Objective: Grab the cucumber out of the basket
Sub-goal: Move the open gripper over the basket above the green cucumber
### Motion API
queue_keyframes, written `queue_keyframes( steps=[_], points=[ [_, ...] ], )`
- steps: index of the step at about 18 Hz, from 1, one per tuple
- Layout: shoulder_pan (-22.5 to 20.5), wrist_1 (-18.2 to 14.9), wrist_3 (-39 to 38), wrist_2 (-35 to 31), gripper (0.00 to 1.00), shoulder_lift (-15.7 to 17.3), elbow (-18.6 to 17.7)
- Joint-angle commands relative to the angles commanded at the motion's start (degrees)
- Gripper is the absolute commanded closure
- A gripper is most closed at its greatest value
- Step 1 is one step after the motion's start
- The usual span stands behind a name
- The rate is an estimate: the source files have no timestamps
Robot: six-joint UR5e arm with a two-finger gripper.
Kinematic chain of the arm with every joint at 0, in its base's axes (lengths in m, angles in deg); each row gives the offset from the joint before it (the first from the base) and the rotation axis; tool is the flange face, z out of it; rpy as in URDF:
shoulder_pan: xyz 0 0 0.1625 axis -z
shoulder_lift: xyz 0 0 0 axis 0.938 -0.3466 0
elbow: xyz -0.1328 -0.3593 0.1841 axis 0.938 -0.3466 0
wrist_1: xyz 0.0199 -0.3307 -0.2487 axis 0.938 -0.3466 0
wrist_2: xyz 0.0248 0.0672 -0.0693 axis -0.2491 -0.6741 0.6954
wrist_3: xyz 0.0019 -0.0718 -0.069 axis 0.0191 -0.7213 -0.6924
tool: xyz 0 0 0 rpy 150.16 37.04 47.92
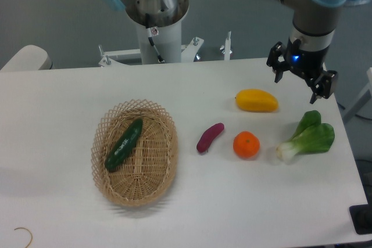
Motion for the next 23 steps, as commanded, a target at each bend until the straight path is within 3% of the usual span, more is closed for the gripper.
queue_keyframes(
  steps=[8,15,18,23],
  points=[
    [3.60,0.00,-1.65,0.26,0.00,0.79,-2.37],
    [12.82,1.93,-24.85,0.27,0.00,1.49,-6.06],
    [16.34,2.89,-32.67,0.53,0.00,4.12,-12.10],
    [21.08,9.22,-38.85,0.70,0.00,8.34,-23.01]
  ],
)
